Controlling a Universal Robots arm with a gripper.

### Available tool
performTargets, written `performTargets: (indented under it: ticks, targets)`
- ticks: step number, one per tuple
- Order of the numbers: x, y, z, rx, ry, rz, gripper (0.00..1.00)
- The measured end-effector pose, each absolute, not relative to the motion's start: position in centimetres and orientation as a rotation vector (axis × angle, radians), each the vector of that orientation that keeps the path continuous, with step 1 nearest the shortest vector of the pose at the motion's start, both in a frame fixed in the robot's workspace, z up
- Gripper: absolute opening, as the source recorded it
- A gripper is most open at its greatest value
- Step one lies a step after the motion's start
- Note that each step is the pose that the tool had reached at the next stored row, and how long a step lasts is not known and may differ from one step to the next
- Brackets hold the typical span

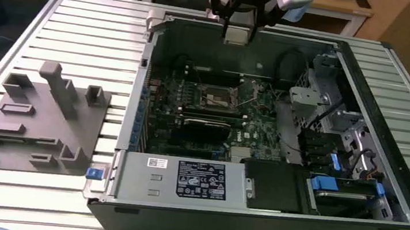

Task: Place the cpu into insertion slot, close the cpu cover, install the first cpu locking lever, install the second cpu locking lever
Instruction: 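Place the cpu into insertion slot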

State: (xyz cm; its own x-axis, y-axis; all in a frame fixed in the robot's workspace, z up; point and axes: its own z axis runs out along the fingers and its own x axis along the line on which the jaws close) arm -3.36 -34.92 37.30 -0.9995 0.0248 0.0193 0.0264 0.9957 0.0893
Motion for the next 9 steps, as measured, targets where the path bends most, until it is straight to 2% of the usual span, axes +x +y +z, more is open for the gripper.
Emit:
performTargets:
  ticks: [9]
  targets:
    - [-3.36,-34.92,37.12,-0.04,-3.12,-0.14,0.54]
